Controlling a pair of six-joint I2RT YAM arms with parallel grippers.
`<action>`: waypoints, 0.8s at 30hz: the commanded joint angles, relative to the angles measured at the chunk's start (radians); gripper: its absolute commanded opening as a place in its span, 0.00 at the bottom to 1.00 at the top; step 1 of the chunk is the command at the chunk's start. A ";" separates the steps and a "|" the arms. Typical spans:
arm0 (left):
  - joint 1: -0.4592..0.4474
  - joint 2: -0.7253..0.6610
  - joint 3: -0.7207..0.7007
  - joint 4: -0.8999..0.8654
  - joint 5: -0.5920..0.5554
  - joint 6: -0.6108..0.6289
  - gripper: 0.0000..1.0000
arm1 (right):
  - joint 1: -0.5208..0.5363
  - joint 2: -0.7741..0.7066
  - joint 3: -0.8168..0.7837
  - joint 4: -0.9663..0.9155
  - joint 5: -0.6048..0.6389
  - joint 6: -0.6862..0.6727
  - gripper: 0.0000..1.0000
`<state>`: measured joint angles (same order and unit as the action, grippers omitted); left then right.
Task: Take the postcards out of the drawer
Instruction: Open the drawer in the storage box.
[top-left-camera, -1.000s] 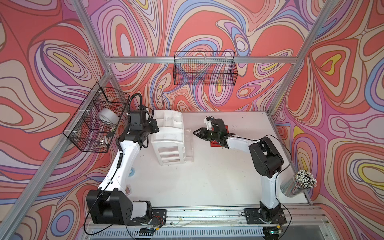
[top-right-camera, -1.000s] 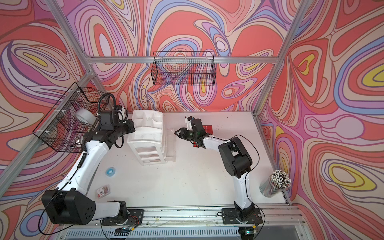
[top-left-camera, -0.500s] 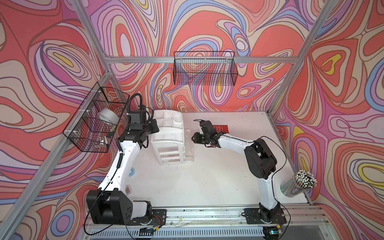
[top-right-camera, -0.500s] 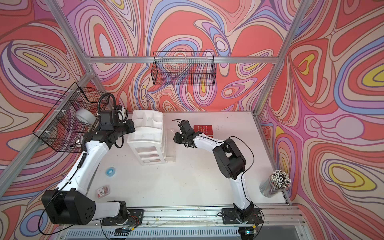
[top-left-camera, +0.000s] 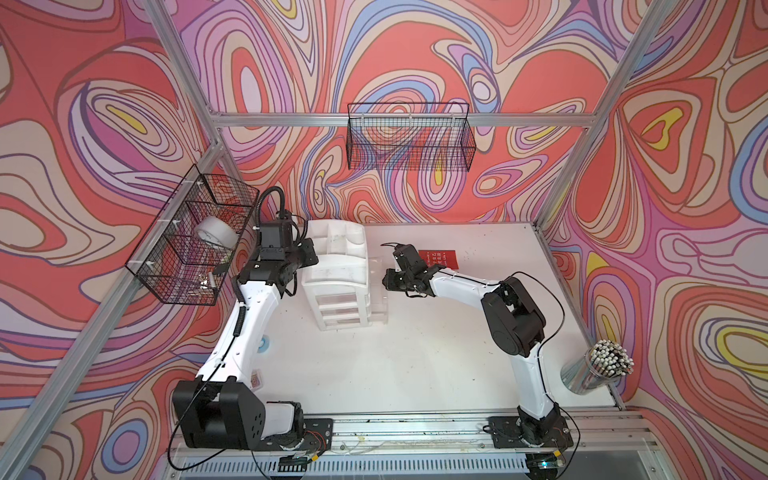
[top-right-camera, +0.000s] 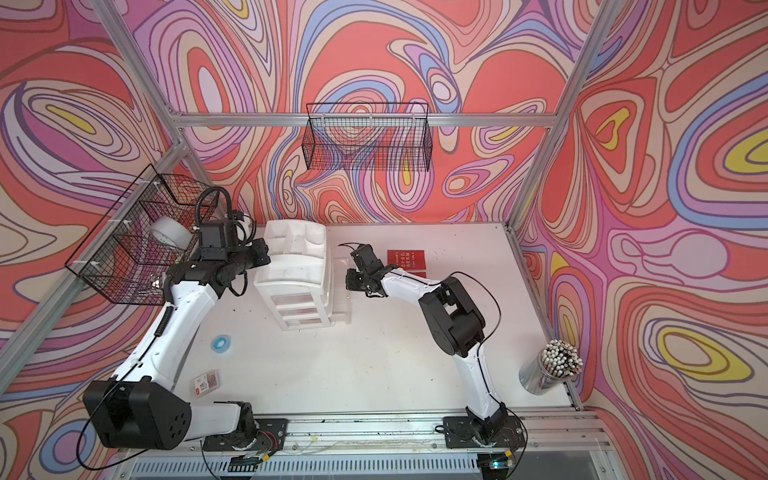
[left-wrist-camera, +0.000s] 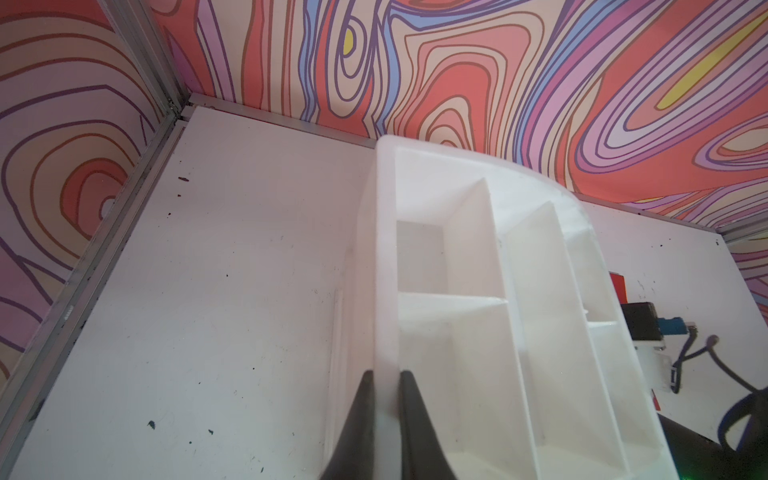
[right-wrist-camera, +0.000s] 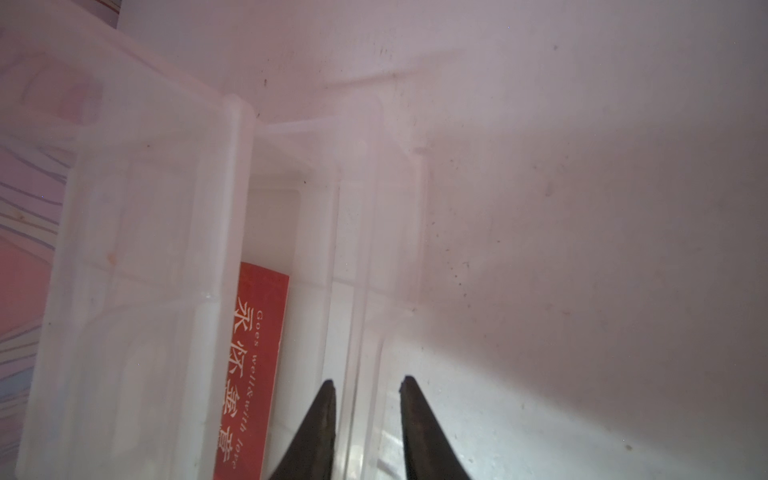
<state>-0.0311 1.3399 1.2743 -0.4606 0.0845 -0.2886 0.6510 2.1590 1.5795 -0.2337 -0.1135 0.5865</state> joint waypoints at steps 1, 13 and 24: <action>0.006 -0.006 -0.020 -0.044 -0.009 0.013 0.00 | 0.016 0.030 0.038 -0.038 0.033 -0.011 0.25; 0.007 -0.005 -0.026 -0.043 -0.022 0.018 0.00 | 0.021 0.037 0.117 -0.142 0.052 -0.052 0.10; 0.006 -0.007 -0.026 -0.047 -0.035 0.020 0.00 | 0.012 0.056 0.252 -0.336 0.133 -0.140 0.09</action>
<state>-0.0311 1.3388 1.2732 -0.4606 0.0765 -0.2886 0.6678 2.2070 1.7905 -0.5186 -0.0154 0.4965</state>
